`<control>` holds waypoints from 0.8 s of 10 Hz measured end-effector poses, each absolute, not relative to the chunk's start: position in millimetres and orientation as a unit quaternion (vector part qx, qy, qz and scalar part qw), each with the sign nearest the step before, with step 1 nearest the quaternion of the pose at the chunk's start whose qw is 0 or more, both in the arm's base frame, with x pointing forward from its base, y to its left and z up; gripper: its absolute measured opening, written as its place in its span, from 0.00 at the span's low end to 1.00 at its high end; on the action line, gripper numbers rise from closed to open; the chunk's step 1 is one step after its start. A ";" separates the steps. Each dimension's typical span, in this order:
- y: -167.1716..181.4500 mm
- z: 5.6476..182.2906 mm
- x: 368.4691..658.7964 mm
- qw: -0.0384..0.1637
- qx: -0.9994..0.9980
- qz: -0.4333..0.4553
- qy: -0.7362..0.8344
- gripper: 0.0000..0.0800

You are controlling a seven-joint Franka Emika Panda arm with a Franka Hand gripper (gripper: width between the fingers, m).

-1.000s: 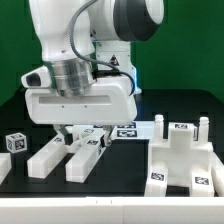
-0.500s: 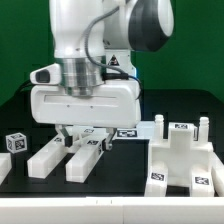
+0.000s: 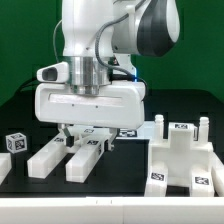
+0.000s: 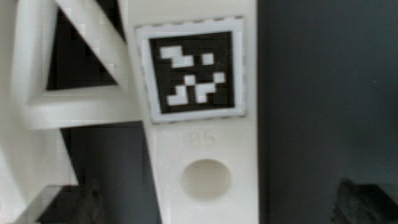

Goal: Assemble chair

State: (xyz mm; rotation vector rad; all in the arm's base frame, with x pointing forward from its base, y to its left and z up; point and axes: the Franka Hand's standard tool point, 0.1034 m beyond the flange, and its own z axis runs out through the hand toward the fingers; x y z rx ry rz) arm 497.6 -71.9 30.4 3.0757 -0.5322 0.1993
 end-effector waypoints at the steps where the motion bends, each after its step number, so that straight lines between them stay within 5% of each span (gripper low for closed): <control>1: -79.5 34.9 501.8 0.028 0.981 0.102 -0.164 0.81; 4: -95.9 40.5 498.8 0.094 0.964 0.208 -0.140 0.81; 8: -79.9 32.7 496.6 0.086 0.969 0.204 -0.110 0.81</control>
Offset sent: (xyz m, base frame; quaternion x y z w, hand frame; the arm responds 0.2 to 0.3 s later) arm -0.0021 0.0113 -0.0048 0.0099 0.1977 0.0148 0.9801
